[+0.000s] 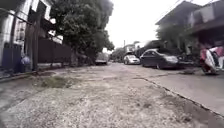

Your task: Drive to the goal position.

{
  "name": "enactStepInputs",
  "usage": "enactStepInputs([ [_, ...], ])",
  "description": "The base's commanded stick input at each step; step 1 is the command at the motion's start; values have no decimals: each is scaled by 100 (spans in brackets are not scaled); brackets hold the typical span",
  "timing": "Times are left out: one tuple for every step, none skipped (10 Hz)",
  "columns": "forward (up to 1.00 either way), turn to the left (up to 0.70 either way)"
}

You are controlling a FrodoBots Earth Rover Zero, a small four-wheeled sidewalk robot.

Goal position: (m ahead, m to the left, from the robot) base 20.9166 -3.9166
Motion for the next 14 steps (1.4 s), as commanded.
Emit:
enactStepInputs([
  [74, 0],
  [100, 0],
  [100, 0],
  [100, 0],
  [100, 0],
  [100, 0],
  [100, 0],
  [100, 0],
  [100, 0],
  [100, 0],
  [100, 0],
  [100, 8],
  [100, 26],
  [100, 0],
])
